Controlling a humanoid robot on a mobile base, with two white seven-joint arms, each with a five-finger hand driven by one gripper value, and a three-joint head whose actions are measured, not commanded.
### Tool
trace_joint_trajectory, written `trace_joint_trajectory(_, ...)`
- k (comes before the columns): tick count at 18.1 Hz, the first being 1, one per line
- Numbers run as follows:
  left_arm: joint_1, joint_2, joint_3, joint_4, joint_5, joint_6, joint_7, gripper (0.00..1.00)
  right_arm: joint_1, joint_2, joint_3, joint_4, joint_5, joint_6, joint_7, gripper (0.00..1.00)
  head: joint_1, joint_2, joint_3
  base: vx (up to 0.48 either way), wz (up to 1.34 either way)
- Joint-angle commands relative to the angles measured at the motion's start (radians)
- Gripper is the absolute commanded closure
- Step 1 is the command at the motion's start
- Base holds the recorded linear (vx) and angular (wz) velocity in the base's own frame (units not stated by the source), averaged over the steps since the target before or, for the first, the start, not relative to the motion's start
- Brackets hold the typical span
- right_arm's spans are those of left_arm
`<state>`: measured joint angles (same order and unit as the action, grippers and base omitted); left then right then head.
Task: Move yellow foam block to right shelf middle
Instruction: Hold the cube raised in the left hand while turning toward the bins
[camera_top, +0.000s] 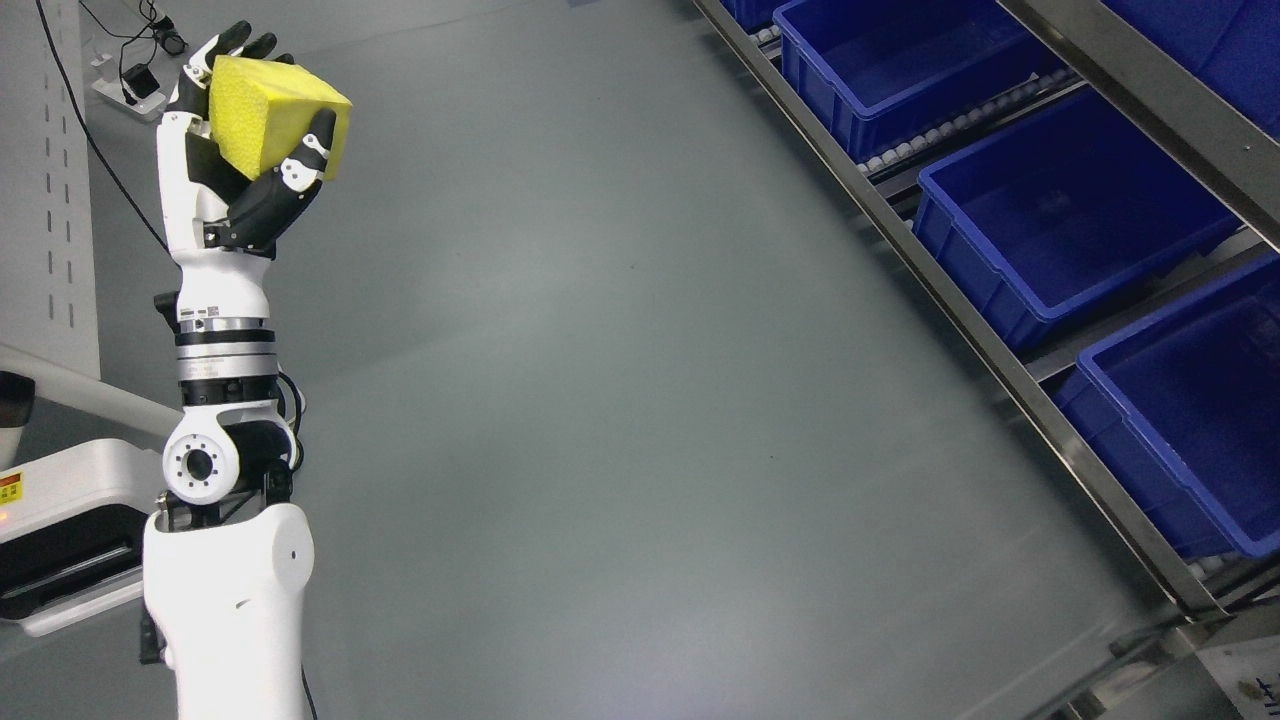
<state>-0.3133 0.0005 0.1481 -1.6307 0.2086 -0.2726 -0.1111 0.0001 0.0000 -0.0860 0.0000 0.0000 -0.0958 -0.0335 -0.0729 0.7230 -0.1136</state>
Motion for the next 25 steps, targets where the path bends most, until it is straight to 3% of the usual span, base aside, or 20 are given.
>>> trace_joint_trajectory(1, 0.003, 0.017, 0.001, -0.021, 0.0, 0.003, 0.001, 0.5, 0.001, -0.017, 0.0, -0.017, 0.003, 0.001, 0.0, 0.0, 0.0, 0.0, 0.0, 0.123, 0.04)
trace_joint_trajectory(10, 0.002, 0.017, -0.007, -0.02, 0.0, 0.024, 0.001, 0.5, 0.001, -0.017, 0.0, -0.017, 0.003, 0.001, 0.0, 0.0, 0.0, 0.0, 0.0, 0.25, -0.19)
trace_joint_trajectory(25, -0.001, 0.017, -0.071, -0.024, 0.0, 0.015, 0.002, 0.5, 0.001, -0.017, 0.0, -0.017, 0.003, 0.001, 0.0, 0.0, 0.0, 0.0, 0.0, 0.496, -0.35)
